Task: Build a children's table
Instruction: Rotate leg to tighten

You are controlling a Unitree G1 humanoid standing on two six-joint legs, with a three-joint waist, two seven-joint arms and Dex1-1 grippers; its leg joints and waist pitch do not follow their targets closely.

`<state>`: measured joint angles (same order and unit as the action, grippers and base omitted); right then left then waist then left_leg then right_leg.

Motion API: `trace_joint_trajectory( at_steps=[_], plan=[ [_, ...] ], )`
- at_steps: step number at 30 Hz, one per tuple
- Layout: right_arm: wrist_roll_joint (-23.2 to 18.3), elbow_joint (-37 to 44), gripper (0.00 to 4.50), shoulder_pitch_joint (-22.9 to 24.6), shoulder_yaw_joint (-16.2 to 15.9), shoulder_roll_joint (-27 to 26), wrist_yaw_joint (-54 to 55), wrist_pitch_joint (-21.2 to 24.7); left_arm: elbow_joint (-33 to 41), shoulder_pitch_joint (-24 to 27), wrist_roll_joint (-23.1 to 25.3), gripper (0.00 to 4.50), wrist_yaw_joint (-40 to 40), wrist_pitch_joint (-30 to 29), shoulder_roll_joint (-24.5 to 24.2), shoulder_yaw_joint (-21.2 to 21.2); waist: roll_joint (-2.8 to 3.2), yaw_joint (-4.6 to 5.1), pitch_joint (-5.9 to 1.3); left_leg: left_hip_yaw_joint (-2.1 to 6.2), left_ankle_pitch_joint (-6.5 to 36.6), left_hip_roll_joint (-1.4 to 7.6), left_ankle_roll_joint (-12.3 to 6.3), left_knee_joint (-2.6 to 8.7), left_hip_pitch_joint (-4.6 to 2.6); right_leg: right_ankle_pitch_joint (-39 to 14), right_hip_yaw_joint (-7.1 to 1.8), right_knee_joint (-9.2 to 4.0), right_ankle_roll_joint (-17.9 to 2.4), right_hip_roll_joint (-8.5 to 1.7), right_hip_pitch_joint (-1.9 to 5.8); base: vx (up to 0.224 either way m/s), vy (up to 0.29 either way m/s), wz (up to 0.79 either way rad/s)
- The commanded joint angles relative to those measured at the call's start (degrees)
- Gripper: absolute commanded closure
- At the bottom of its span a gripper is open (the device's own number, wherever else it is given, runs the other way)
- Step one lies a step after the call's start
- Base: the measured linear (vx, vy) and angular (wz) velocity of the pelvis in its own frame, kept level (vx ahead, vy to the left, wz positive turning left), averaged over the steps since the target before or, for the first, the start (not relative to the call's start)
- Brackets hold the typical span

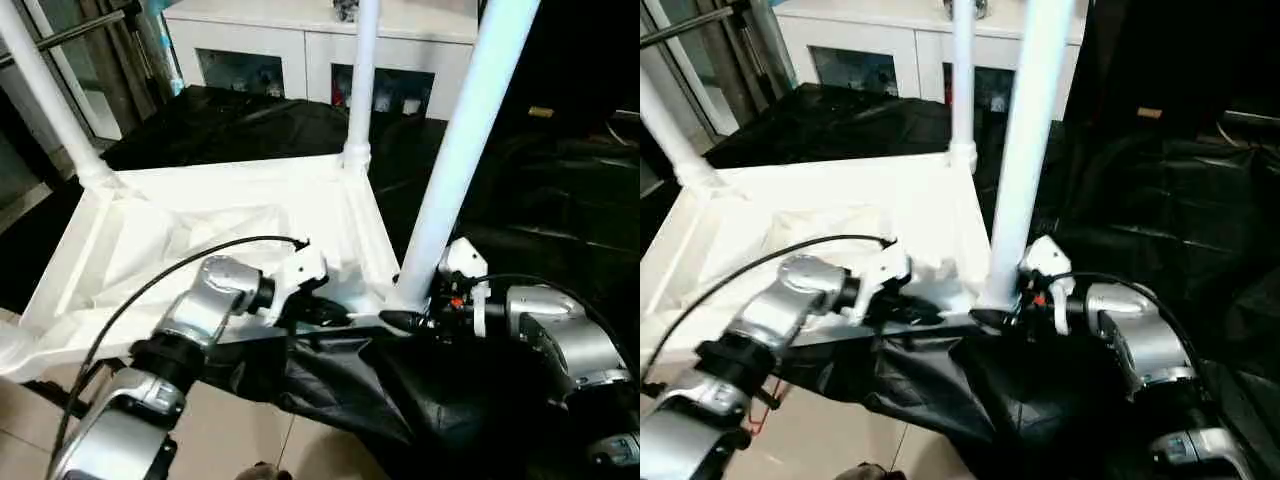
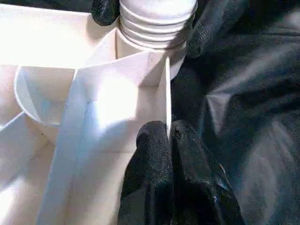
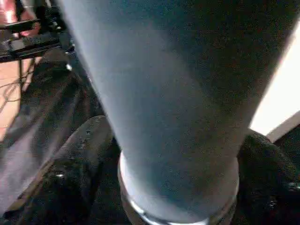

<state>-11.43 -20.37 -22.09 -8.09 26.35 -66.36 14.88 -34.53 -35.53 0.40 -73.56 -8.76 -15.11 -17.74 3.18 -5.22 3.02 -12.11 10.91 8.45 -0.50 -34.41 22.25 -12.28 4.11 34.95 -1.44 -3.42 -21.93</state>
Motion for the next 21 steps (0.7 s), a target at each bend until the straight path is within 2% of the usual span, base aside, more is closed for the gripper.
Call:
trace_joint_trajectory(
  at_steps=[1, 3, 9, 12, 13, 14, 15, 16, 17, 21],
  plan=[
    [-0.63, 2.50, 1.08, 0.51, -3.33, -0.76, -2.10, 1.05, 2.61, -0.26, -1.40, 4.50, -2.45, 0.05, 1.27, -1.94, -0.66, 0.24, -3.47, 3.05, 9.98, 6.11, -4.10, 4.00, -1.49, -9.68, -3.62, -4.62, -13.14, -6.72, 2.03, 0.000, 0.000, 0.00],
    [-0.59, 3.16, 1.34, 0.83, -3.55, -0.90, -2.18, 1.62, 2.66, -0.17, -1.42, 4.50, -2.82, 0.24, 1.01, -1.99, -0.70, 0.17, -3.50, 3.06, 9.59, 6.07, -4.07, 3.96, -1.43, -9.22, -3.62, -4.61, -13.12, -6.74, 2.12, 0.000, 0.000, 0.00],
    [-0.30, 2.88, 1.68, 1.23, -3.15, -2.57, 0.32, 2.10, 2.09, -0.29, -0.84, 4.50, -0.24, 0.07, 1.84, -1.42, -0.78, 0.20, -3.54, 3.04, 9.41, 6.04, -3.97, 3.86, -1.41, -9.37, -3.61, -4.61, -13.09, -6.81, 2.10, 0.000, 0.000, 0.00],
    [1.26, 0.88, 1.74, 0.92, -2.41, -4.38, 4.82, 0.84, 0.76, -0.87, 0.04, 4.50, 3.44, 0.02, 3.06, -0.86, -0.82, 0.50, -3.26, 3.15, 11.14, 5.96, -2.95, 4.11, -1.55, -12.48, -3.65, -5.05, -12.59, -6.80, 1.93, 0.000, 0.000, 0.00],
    [4.09, -3.96, 1.75, -0.63, -0.90, -7.33, 13.89, -0.64, -1.65, -2.19, 1.02, 4.50, 9.04, -0.26, 5.24, 0.13, -0.92, 0.60, -3.36, 3.17, 11.18, 5.97, -2.42, 4.09, -1.64, -13.18, -3.72, -5.06, -12.34, -6.91, 1.94, 0.000, 0.000, 0.00],
    [5.26, -6.32, 1.75, -1.44, -0.12, -8.81, 18.42, -0.97, -3.03, -3.03, 1.62, 4.50, 12.04, -0.77, 6.46, 0.58, -0.68, 1.21, -3.03, 3.25, 12.99, 5.80, -1.00, 4.25, -1.79, -15.49, -3.66, -5.32, -12.46, -6.73, 1.48, 0.000, 0.000, 0.00],
    [5.26, -6.32, 1.75, -1.44, -0.12, -8.81, 18.42, -0.97, -3.03, -3.03, 1.62, 4.50, 12.04, -0.77, 6.46, 0.58, -0.68, 1.21, -3.03, 3.25, 12.99, 5.80, -1.00, 4.25, -1.79, -15.49, -3.66, -5.32, -12.46, -6.73, 1.48, 0.000, 0.000, 0.00],
    [5.84, -8.13, 1.75, -2.12, 0.68, -10.22, 22.08, -0.87, -4.18, -3.75, 2.17, 4.50, 14.39, -1.01, 7.49, 0.80, -0.92, 1.54, -3.27, 3.56, 13.73, 5.76, 0.09, 4.36, -1.90, -16.97, -3.67, -5.36, -11.78, -6.90, 1.97, 0.000, 0.000, 0.00],
    [5.92, -9.67, 1.75, -2.75, 1.58, -11.68, 25.34, -0.48, -5.16, -4.37, 2.59, 4.50, 16.41, -1.15, 8.53, 0.93, -0.80, 1.79, -3.19, 3.46, 14.02, 5.78, 0.08, 4.41, -1.99, -16.26, -3.81, -5.47, -11.87, -6.86, 1.72, 0.000, 0.000, 0.00],
    [6.49, -15.74, 1.76, -5.89, 4.45, -16.65, 36.96, -0.62, -8.29, -6.51, 3.47, 4.50, 23.84, -2.22, 12.76, 1.35, -0.50, 2.44, -3.38, 3.32, 13.39, 5.66, -0.19, 4.32, -1.91, -11.72, -3.94, -5.17, -13.00, -6.79, 1.82, 0.000, 0.000, 0.00]
  ],
)
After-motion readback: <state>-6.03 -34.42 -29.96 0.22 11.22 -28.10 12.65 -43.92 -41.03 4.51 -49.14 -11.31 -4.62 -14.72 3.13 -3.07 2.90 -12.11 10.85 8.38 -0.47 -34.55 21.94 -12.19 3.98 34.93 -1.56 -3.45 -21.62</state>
